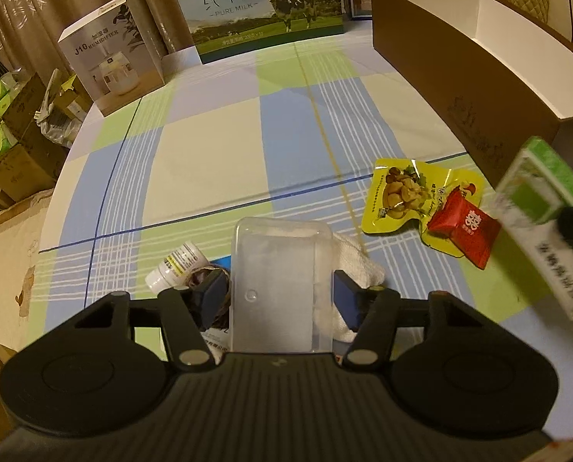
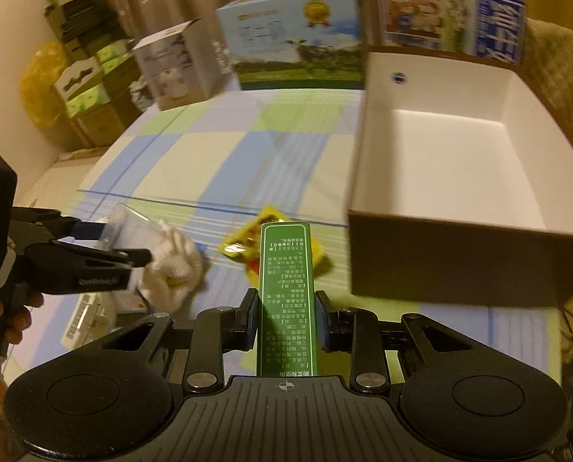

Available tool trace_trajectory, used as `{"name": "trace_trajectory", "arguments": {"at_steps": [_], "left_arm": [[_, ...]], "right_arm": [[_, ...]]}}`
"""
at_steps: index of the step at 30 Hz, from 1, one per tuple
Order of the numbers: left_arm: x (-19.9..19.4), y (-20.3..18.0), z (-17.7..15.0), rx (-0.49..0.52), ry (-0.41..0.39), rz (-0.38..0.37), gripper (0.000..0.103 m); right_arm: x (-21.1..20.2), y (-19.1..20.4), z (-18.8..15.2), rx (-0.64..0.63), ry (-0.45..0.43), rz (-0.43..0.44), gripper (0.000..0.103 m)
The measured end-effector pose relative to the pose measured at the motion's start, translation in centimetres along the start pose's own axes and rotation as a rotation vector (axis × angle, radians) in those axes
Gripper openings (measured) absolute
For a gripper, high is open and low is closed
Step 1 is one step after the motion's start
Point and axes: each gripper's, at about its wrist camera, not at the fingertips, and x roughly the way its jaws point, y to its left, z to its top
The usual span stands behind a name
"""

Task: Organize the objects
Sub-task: 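Grasp the green box with the right tool while the left tool grasps the clear container, then carry the green box and clear container with both tools into the brown box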

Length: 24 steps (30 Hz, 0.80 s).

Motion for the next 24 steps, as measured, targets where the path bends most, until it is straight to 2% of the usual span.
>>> {"name": "trace_trajectory", "arguments": {"at_steps": [6,14,18,24], "left_arm": [[-0.5,0.3,0.1,-0.005,-0.02,-0.011,0.053],[-4.1,1.3,1.2,-0.108,-0.071,-0.068,0.052],[-6.3,0.6,3.0,-0.138,-0.11,-0.12,0.052],[-7.7,-2.8,6.9,-0.148,-0.133,-0.195,0.052]], "right_arm": [[-2.3,-2.4,-0.7,0.068,-0.015,-0.036,0.027],[-6.2,-4.3,0.3,0.112,-0.085,-0.027,0.027],[-7.7,-5.2,1.8,0.129,-0.127,-0.032,0.027],[-9.4,-8.2,4.1,0.153,-0.182,-0.047,0.027]]}}
